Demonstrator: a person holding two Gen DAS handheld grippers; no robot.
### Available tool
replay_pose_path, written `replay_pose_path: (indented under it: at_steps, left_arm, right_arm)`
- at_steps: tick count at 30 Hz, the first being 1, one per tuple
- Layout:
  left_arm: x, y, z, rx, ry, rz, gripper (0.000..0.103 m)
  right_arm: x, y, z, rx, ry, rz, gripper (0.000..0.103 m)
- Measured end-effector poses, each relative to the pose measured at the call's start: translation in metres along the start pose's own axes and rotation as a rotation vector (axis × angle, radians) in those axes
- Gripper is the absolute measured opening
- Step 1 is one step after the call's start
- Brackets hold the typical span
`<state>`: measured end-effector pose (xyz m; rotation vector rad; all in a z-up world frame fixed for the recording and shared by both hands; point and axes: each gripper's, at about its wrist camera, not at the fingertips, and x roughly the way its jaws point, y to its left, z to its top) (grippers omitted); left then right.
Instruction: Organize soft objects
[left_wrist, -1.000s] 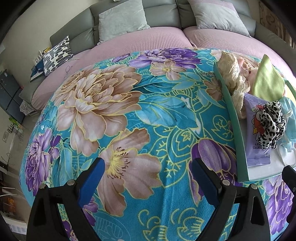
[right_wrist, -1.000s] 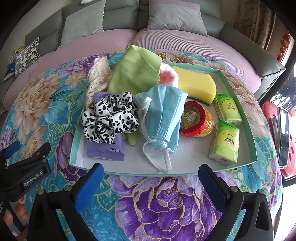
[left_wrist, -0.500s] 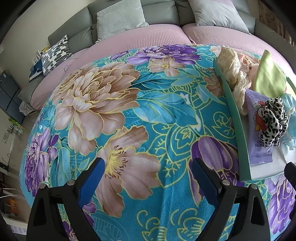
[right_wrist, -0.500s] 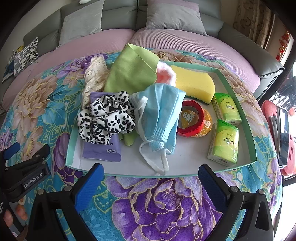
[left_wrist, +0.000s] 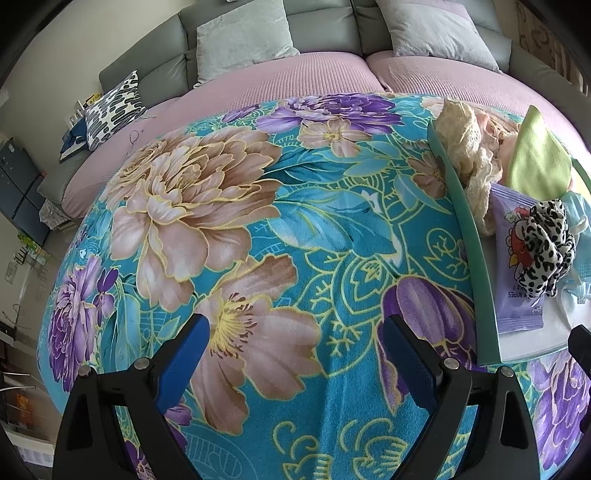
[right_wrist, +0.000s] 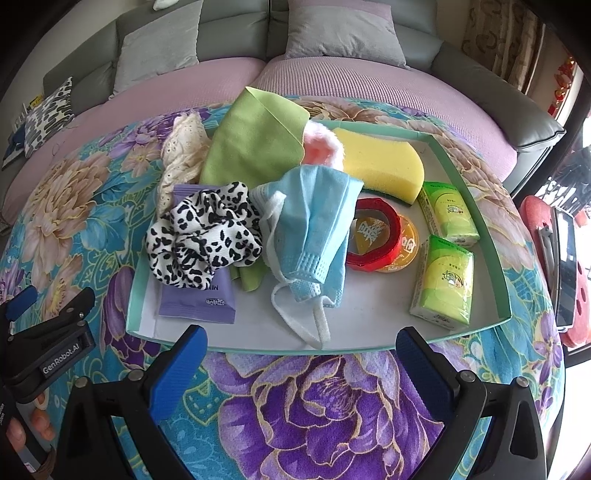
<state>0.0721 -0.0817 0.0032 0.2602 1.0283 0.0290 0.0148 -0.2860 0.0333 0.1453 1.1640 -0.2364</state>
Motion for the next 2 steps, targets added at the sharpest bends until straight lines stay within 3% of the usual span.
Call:
replay_pose_path:
  at_steps: [2]
  left_arm:
    - [-0.0006, 0.0008, 0.0002, -0.004, -0.003, -0.003, 0.095]
  right_arm:
    - [0.001, -0.0012, 0.0006, 0.001, 0.001, 0.0, 0.103]
